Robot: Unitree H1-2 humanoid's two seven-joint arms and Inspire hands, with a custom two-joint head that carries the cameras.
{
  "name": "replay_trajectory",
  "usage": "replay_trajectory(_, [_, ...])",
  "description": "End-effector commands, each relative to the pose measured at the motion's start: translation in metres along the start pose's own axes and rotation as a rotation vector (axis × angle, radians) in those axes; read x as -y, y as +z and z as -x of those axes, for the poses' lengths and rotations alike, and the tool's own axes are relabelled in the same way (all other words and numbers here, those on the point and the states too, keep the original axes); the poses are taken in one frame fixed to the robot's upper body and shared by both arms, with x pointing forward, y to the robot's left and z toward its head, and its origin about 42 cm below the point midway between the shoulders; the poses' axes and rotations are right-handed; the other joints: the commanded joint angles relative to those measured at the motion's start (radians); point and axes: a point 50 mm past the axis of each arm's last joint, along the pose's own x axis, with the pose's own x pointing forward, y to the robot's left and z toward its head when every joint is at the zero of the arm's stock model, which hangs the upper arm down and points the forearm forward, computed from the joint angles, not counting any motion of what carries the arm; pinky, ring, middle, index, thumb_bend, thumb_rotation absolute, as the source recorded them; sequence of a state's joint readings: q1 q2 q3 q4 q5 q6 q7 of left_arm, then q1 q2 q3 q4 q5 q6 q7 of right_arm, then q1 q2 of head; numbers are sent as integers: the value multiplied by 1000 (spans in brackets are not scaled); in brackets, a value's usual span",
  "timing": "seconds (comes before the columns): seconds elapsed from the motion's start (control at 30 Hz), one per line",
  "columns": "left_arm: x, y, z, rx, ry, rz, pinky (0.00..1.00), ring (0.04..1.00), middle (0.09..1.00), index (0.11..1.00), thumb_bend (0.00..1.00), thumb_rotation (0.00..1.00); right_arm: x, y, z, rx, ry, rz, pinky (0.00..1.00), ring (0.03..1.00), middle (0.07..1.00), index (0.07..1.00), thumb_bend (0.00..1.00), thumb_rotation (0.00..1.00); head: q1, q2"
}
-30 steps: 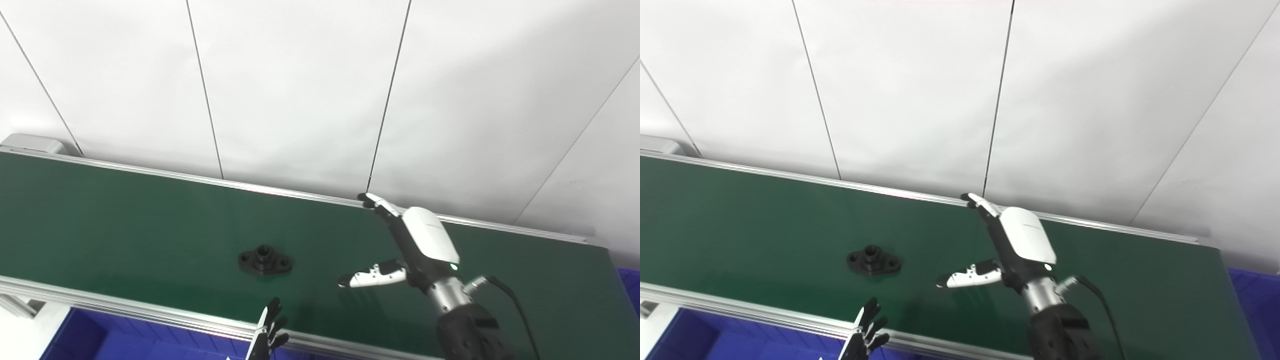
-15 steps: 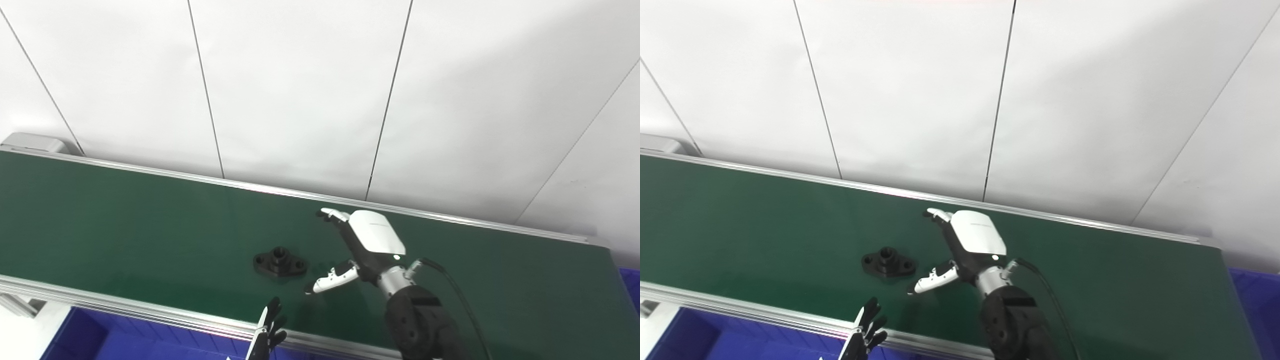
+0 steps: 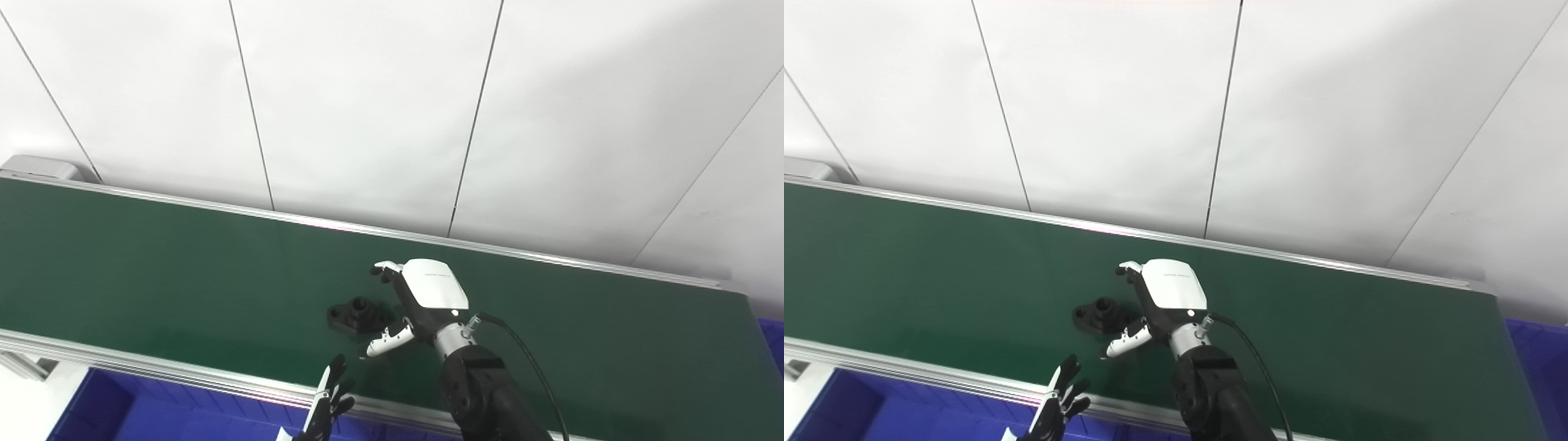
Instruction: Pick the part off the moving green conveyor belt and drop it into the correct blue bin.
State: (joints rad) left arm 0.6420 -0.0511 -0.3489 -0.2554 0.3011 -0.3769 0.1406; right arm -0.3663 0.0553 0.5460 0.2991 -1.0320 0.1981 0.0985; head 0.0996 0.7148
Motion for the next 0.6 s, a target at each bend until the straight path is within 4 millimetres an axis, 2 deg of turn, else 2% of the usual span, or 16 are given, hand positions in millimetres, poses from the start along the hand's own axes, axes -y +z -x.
replay_trajectory(0.0, [18,17,-2,41,11,55,868,939,1000,1000,797,871,15,16,-12,12,-63,-8,453,594,725,766,896,304,2,2])
replay_trajectory(0.17, [19,20,-2,45,12,54,860,937,1000,1000,779,871,4,12,-13,-10,-44,-40,340,480,629,717,850,258,10,8])
replay_trajectory(0.23, [19,21,-1,47,12,58,861,939,1000,1000,766,869,-1,11,-13,-18,-39,-48,303,413,550,682,829,235,11,10])
replay_trajectory(0.37, [19,21,0,48,9,64,869,944,1000,1000,762,866,-9,9,-14,-24,-35,-40,289,387,504,642,785,208,10,14])
replay_trajectory(0.4, [19,21,0,48,9,65,872,946,1000,1000,765,864,-10,8,-14,-26,-32,-39,277,368,478,612,746,193,10,14])
replay_trajectory(0.43, [19,21,0,48,8,66,877,947,1000,1000,767,863,-12,8,-13,-33,-28,-41,242,321,423,539,610,163,10,15])
replay_trajectory(0.47, [19,21,1,48,8,66,878,947,1000,1000,766,864,-13,8,-13,-38,-25,-43,205,275,368,512,563,150,10,15])
replay_trajectory(0.57, [19,23,1,44,8,72,880,948,1000,1000,768,864,-16,7,-12,-53,-14,-6,132,189,272,487,517,129,9,19])
